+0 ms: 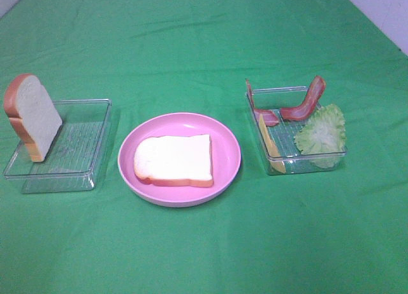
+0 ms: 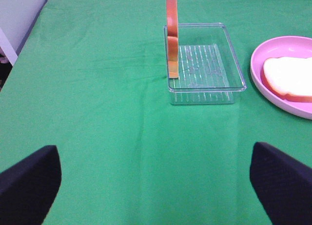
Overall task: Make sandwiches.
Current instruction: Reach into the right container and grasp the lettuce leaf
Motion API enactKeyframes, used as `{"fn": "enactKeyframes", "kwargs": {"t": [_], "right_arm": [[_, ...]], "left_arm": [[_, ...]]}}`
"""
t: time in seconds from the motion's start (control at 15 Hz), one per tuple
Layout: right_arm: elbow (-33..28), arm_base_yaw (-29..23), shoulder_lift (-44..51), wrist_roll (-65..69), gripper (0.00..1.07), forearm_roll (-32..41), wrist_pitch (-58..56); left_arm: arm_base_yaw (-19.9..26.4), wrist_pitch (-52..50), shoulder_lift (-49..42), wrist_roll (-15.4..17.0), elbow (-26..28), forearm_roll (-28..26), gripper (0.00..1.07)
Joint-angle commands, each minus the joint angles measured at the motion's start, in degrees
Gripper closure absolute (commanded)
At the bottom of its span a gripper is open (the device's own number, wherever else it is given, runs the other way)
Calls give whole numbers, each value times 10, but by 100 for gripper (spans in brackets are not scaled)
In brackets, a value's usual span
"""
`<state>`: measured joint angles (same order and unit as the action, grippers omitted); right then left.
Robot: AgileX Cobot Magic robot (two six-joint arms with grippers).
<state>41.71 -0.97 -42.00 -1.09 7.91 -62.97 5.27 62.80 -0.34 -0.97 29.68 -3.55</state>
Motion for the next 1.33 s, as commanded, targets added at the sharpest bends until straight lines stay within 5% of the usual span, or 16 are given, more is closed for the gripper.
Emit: {"fn": "enactKeyframes", "kwargs": {"t": [0.07,0.13,0.27,0.6,1.13,1.33], "right_arm": [[101,2,-172,-33,9,9,14],[192,2,-312,-33,9,9,15],[282,2,-427,-33,9,7,18],[414,2,-620,-37,9,8,19],[445,-6,-752,-69,10,44,86],[445,-6,-771,-69,21,44,88]], "left_arm": [[-3,-10,-8,5,-2,-1,7],[-3,-10,-8,5,-2,-1,7],[-3,-10,-8,5,-2,-1,7],[-3,-10,-8,5,-2,-1,7],[-3,-10,-8,5,-2,1,7],[-3,-10,-8,5,-2,1,7]]}}
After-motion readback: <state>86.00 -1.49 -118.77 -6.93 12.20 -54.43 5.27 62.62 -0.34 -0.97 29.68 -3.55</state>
